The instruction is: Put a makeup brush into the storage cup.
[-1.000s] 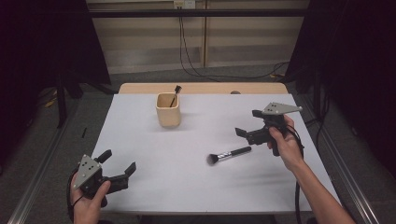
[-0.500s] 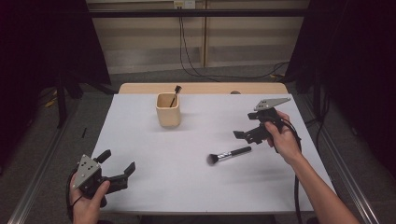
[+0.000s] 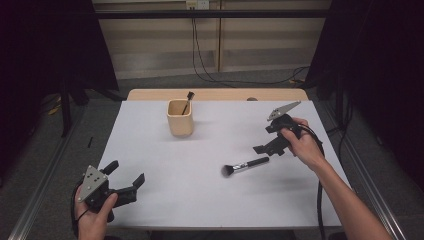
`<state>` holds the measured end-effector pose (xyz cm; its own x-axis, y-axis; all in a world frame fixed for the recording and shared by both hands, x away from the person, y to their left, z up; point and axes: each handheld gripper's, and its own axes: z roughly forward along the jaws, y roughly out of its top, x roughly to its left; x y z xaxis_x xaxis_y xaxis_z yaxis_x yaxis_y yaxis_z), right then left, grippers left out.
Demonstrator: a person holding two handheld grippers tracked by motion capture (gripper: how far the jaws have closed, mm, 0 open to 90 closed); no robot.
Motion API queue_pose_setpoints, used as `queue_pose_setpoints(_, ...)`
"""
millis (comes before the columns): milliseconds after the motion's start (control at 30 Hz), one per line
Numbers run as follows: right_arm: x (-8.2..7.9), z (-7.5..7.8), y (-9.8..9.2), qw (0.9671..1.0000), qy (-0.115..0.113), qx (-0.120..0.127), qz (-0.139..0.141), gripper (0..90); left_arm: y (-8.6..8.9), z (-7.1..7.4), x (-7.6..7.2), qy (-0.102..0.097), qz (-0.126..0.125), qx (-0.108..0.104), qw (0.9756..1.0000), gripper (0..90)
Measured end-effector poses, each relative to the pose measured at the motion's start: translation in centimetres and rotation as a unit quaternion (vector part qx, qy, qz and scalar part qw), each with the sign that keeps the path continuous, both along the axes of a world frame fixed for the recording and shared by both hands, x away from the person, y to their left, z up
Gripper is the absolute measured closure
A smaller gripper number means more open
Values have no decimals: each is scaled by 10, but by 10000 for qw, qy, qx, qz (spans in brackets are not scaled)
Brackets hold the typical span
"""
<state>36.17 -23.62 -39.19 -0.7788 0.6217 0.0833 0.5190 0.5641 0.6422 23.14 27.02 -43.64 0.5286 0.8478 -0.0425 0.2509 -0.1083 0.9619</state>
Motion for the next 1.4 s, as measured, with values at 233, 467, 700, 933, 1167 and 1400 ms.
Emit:
queue_pose_setpoints(233,3,-6,5,9987,89,-425,265,24,1,0,0,-17,-12,-25,10000,35)
queue_pose_setpoints(467,6,-10,9,9965,221,-654,479,35,1,0,0,-4,-8,-7,10000,35)
queue_pose_setpoints(700,9,-11,10,9933,389,-893,616,41,2,1,0,-11,-3,-14,10000,36)
queue_pose_setpoints(933,10,-15,9,9878,564,-1181,843,51,1,0,0,5,-18,0,10000,35)
queue_pose_setpoints(1167,14,-21,12,9811,701,-1513,986,73,1,0,1,21,-9,18,10000,35)
queue_pose_setpoints(1400,16,-28,15,9752,757,-1782,1072,90,1,0,1,8,-26,46,10000,35)
